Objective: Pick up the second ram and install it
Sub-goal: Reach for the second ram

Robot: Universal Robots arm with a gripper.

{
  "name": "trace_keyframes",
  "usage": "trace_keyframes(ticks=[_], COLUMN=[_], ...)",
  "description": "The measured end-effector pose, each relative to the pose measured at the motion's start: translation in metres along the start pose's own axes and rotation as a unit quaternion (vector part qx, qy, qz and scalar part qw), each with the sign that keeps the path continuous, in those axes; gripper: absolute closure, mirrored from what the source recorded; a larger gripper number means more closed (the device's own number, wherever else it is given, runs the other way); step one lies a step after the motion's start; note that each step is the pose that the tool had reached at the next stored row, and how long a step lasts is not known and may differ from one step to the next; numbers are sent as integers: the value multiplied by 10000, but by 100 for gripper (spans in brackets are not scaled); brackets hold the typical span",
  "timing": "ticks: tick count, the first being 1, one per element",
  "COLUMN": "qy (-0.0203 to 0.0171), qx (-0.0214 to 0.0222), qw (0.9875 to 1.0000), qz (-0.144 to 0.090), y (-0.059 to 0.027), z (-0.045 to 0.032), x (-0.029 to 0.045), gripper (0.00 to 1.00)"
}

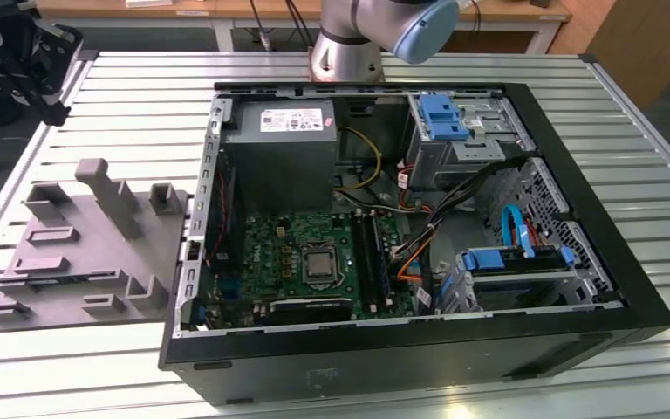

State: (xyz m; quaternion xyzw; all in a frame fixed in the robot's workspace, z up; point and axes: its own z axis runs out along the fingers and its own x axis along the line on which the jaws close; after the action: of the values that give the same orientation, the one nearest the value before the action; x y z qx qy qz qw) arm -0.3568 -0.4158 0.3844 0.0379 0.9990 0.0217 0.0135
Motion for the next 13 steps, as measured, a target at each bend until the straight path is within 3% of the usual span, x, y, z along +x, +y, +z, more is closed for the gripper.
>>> trace_keyframes(ticks=[13], qy=[0], qx=[0], qw=[10000], qz=[0], y=[-147], z=[64], x=[57], gripper=[89])
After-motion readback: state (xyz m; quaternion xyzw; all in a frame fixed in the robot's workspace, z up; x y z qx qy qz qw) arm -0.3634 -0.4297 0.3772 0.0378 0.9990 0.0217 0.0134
